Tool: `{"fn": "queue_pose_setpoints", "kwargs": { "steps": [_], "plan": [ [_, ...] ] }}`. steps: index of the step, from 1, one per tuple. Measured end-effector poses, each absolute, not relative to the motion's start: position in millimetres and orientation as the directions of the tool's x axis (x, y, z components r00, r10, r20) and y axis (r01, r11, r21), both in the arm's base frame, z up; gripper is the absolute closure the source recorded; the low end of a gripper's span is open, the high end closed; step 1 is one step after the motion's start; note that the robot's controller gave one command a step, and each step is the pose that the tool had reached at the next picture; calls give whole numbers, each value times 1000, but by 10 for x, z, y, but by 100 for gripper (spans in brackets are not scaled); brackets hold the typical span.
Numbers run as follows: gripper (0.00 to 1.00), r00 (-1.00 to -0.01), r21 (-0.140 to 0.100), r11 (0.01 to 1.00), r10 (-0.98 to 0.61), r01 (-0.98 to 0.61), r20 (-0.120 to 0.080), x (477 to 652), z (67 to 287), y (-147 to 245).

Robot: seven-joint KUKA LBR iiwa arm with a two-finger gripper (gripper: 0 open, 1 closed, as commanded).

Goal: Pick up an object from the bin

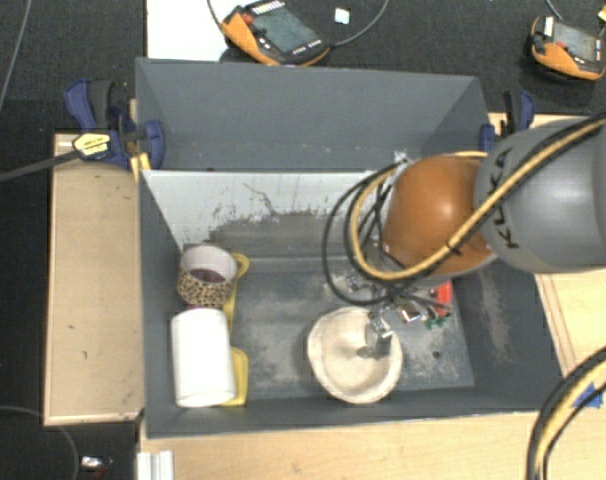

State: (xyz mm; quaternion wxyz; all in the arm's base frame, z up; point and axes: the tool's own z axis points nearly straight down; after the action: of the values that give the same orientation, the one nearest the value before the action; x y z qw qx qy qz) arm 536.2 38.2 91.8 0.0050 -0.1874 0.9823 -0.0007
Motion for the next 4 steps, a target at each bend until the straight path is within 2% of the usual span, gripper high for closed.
{"fn": "queue_pose_setpoints", "kwargs": {
  "steps": [1, 3, 4],
  "plan": [
    [100, -994, 1, 994, -108, -108, -2, 5391, 709, 321],
    [100, -994, 2, 994, -112, -112, -6, 5413, 708, 306],
    [100, -995, 0, 995, -96, -96, -12, 5237, 1497, -88]
  ]
}}
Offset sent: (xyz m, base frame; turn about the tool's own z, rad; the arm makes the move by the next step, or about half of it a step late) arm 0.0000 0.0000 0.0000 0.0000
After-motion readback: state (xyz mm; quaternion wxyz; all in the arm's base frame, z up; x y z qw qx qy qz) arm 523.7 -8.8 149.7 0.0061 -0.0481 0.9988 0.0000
